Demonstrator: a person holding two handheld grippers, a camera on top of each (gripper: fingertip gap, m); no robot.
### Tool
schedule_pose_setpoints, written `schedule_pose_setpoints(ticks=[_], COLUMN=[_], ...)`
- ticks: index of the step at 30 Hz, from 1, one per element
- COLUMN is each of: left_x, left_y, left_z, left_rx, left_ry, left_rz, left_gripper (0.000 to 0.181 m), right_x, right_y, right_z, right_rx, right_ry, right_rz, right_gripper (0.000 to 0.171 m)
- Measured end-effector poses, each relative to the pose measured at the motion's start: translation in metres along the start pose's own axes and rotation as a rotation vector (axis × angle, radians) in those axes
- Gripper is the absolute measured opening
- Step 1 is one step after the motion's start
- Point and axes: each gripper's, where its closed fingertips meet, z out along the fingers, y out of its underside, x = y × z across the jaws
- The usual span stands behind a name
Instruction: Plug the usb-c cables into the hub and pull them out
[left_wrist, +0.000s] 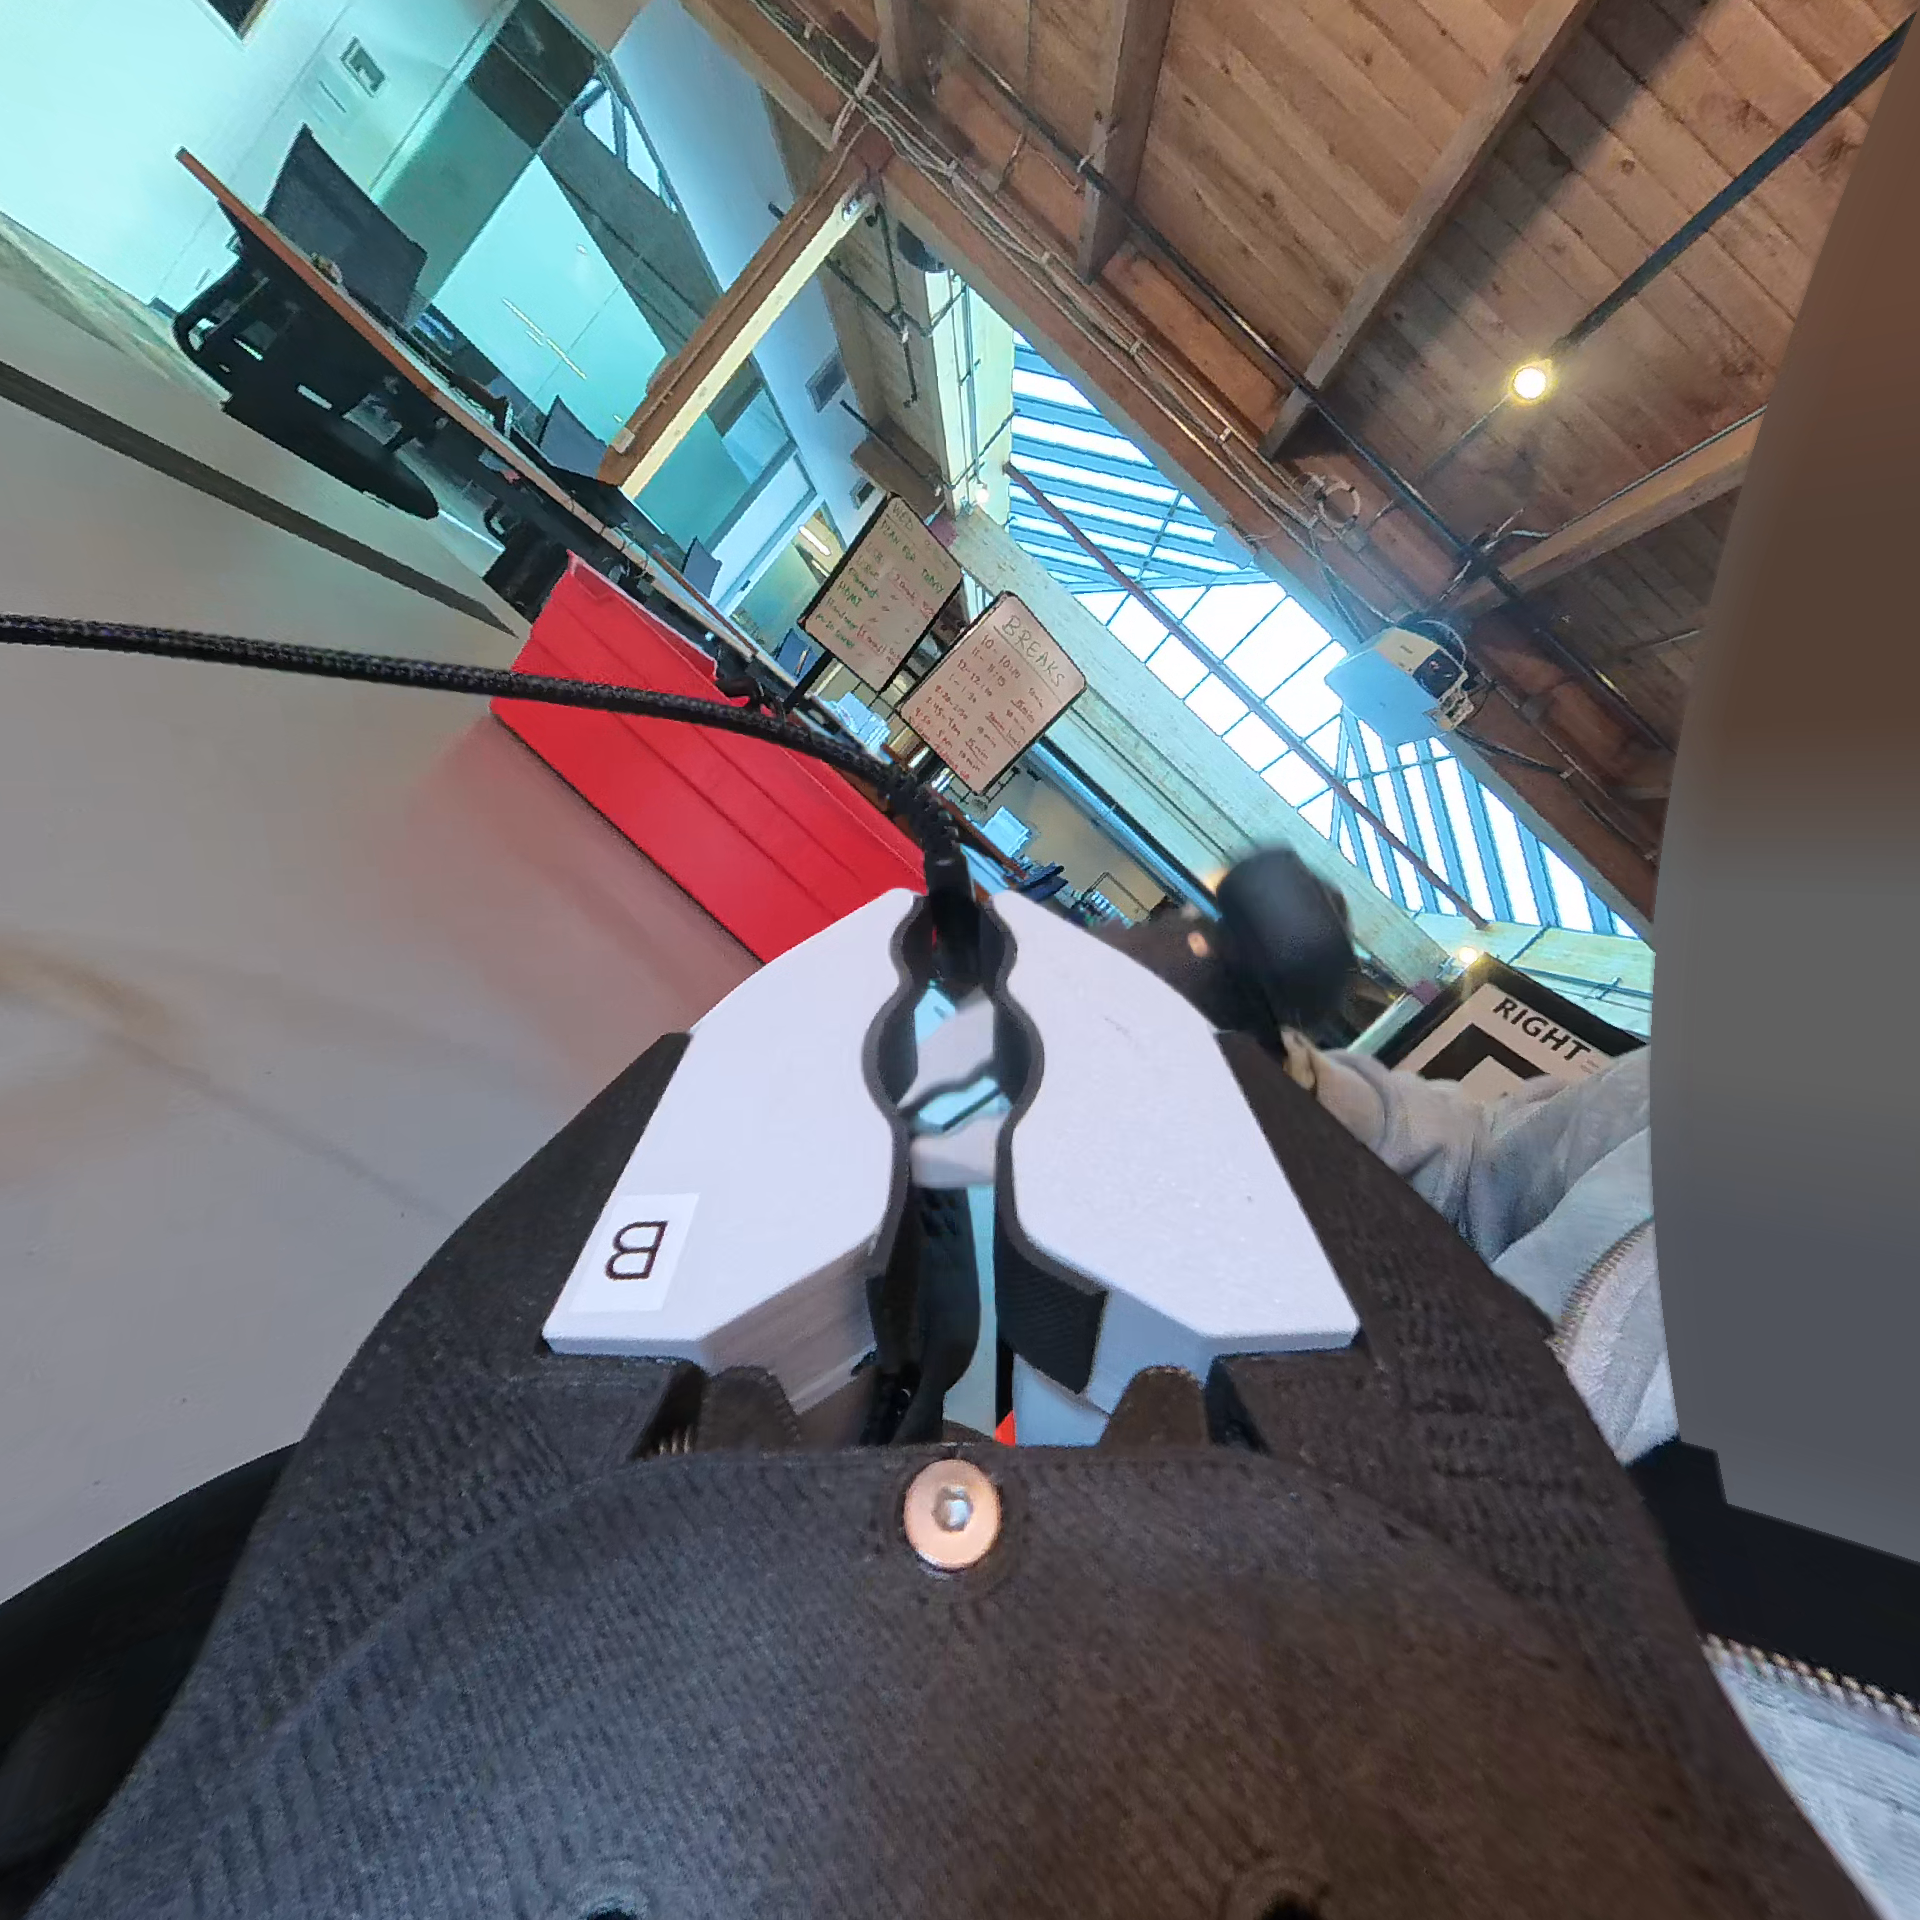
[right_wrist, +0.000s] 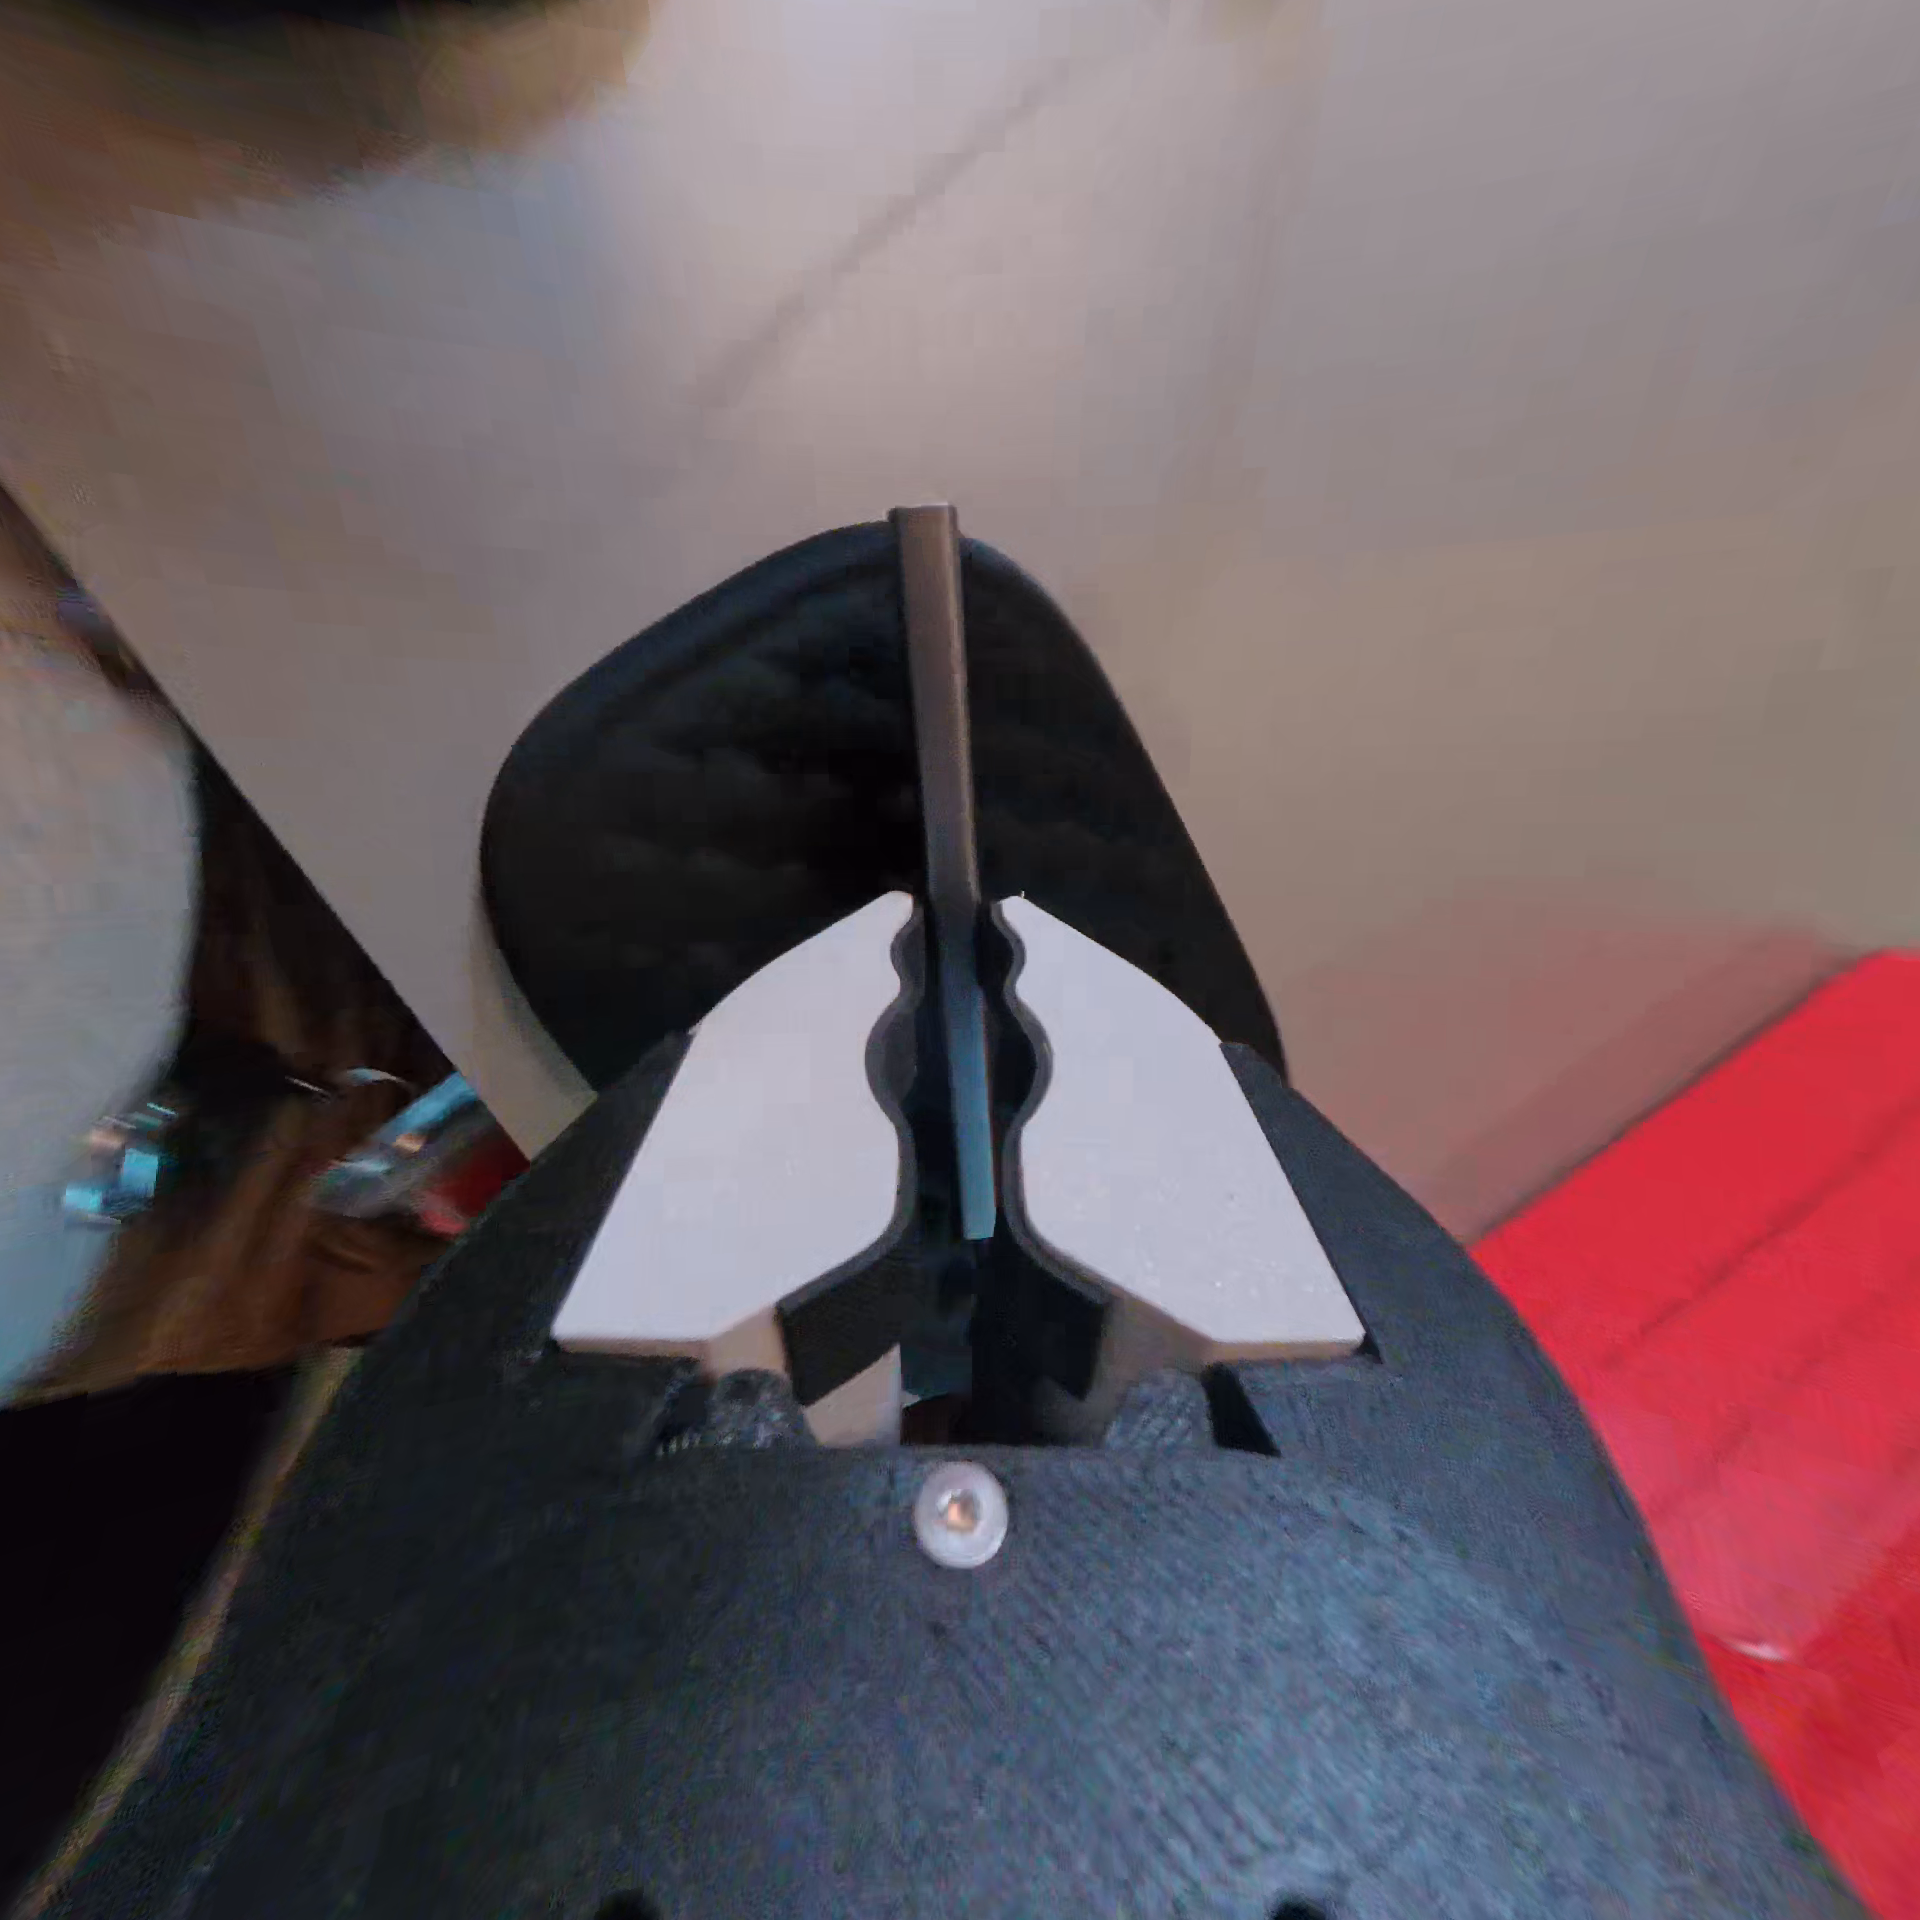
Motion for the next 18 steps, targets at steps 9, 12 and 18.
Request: schedule_pose_setpoints(ticks=[9,12,18], left_x=[-0.001,-0.002,-0.006], left_y=[-0.001,0.000,0.000], left_z=[-0.001,-0.001,0.000], left_rx=[0.005,0.002,-0.001], left_ry=[0.003,0.004,-0.028], left_rz=[-0.011,-0.013,-0.015], left_gripper=[0.010,0.010,0.010], right_x=[0.021,0.021,0.032], right_y=[0.011,0.009,-0.039], right_z=[0.016,0.020,-0.007], right_rx=[-0.121,-0.096,0.318], right_ry=[-0.265,-0.267,-0.573], right_rz=[0.340,0.350,0.804], right_gripper=[0.011,0.010,0.010])
